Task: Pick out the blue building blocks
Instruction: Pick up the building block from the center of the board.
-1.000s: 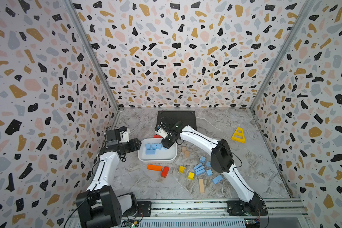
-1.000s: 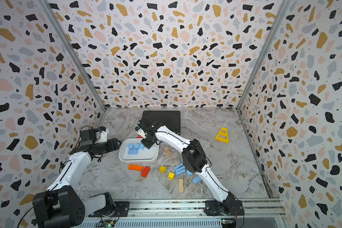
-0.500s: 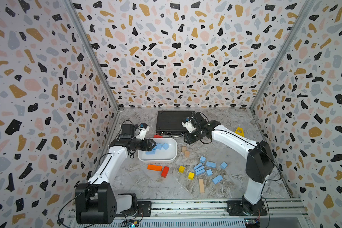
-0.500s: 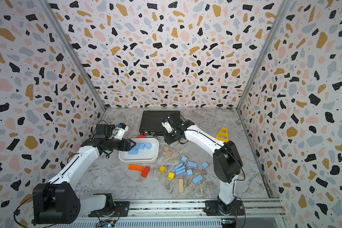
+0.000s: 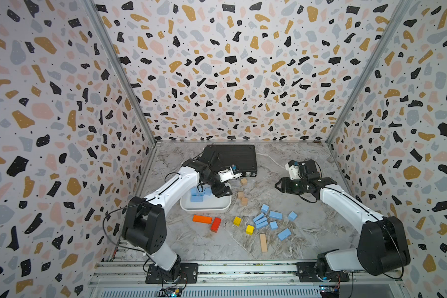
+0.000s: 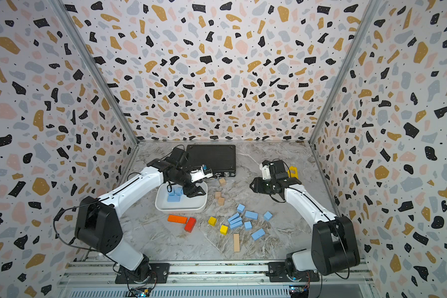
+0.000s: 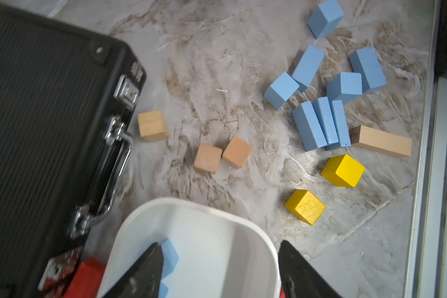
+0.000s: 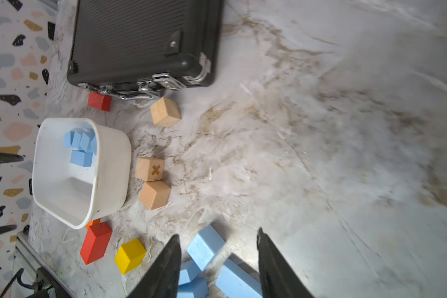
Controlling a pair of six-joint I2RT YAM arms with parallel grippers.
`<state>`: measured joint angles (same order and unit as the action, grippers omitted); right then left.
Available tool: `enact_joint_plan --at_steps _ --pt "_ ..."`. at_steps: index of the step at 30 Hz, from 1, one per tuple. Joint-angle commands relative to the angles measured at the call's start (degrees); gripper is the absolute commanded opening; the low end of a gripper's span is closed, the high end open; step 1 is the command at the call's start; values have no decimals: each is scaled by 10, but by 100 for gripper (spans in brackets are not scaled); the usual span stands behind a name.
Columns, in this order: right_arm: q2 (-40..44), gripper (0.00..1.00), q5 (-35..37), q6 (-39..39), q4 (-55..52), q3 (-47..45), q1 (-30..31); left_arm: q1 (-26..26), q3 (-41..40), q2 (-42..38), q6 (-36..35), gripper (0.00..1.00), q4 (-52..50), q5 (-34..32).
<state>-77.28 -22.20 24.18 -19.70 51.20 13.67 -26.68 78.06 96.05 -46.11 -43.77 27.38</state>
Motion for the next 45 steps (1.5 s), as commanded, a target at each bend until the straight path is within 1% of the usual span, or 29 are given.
enact_joint_plan --at_steps 1,2,5,9,17,23,29,39,40,43,45 --pt "47 51 -31 26 21 -33 -23 -44 51 58 -148 69 -72 -12" --pt "59 51 -31 28 21 -46 -31 -55 64 78 -159 69 -72 -10" --pt "88 51 -30 24 11 -66 -52 -83 92 134 -163 69 -60 6" --pt "118 51 -20 14 -17 -74 -66 -120 133 199 -159 66 -57 7" --pt "156 51 -4 6 -45 -92 -73 -171 144 242 -157 65 -8 -10" --pt "182 51 15 -11 -73 -82 -75 -188 175 282 -148 63 -4 -15" --pt "201 51 21 -25 -97 -75 -76 -203 210 316 -139 61 -5 -25" --pt "208 51 19 -31 -105 -82 -77 -222 247 344 -137 61 -9 -24" --pt "209 51 19 -32 -106 -82 -76 -223 249 346 -137 60 -9 -24" --pt "209 51 17 -34 -107 -81 -76 -226 254 351 -137 52 -12 -26" --pt "210 51 16 -34 -108 -82 -77 -227 256 352 -137 50 -18 -25"
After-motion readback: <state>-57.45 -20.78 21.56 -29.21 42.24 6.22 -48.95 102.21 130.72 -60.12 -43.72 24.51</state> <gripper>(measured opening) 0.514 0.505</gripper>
